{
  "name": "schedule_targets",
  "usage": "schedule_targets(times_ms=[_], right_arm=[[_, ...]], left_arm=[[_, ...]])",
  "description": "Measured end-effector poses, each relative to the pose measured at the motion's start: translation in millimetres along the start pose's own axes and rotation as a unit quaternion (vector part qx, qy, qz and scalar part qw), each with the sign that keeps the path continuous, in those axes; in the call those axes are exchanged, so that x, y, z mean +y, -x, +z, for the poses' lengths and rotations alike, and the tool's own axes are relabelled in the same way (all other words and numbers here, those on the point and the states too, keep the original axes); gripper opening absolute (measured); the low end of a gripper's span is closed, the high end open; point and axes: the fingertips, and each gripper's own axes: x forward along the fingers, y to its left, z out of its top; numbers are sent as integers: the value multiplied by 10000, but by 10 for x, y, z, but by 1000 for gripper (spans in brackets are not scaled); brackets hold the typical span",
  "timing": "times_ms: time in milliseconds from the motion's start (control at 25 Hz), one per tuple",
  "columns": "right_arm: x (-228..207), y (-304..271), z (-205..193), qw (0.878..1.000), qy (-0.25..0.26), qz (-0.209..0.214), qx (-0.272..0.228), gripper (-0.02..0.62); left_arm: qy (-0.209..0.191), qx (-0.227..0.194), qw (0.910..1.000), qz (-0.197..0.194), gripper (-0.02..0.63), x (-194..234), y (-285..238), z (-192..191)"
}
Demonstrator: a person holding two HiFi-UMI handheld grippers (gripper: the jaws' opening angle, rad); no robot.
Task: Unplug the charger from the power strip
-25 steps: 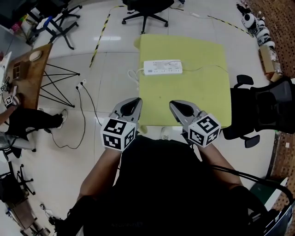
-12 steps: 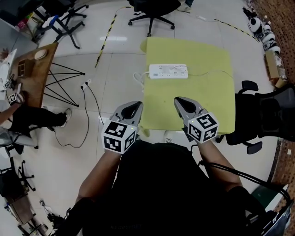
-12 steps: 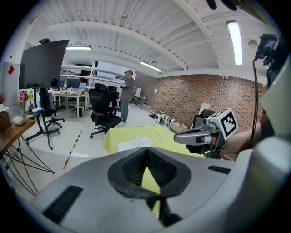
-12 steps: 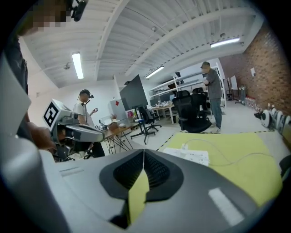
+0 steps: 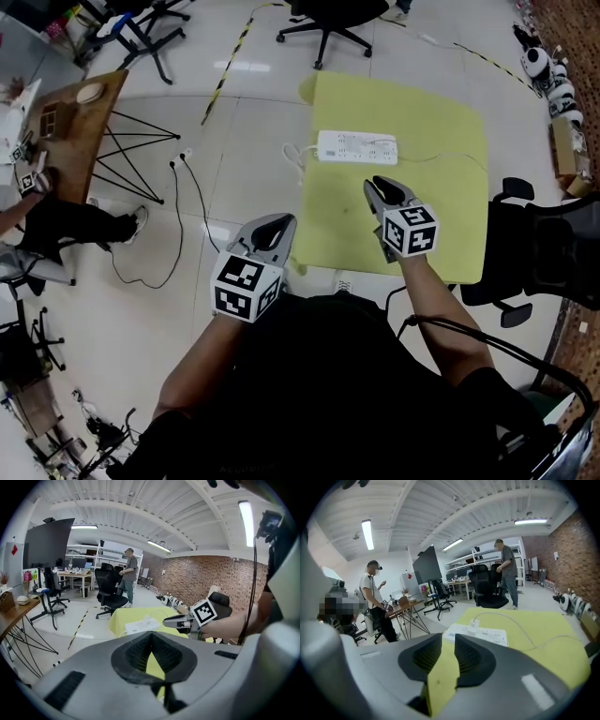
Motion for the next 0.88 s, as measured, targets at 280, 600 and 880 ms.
schedule_targets(times_ms=[280,600,880], right_arm=[[-407,-349,-141,9981,-500,-333,152,91],[-597,-609,-138,9961,-662,-563,146,150],[-671,-848,-104,9955,-661,-643,232,184]], left_arm=[[158,27,9996,221,6,166,60,-26],[318,81,9989,324,6,278,18,-79],[422,117,9981,432,6,311,40,-134]])
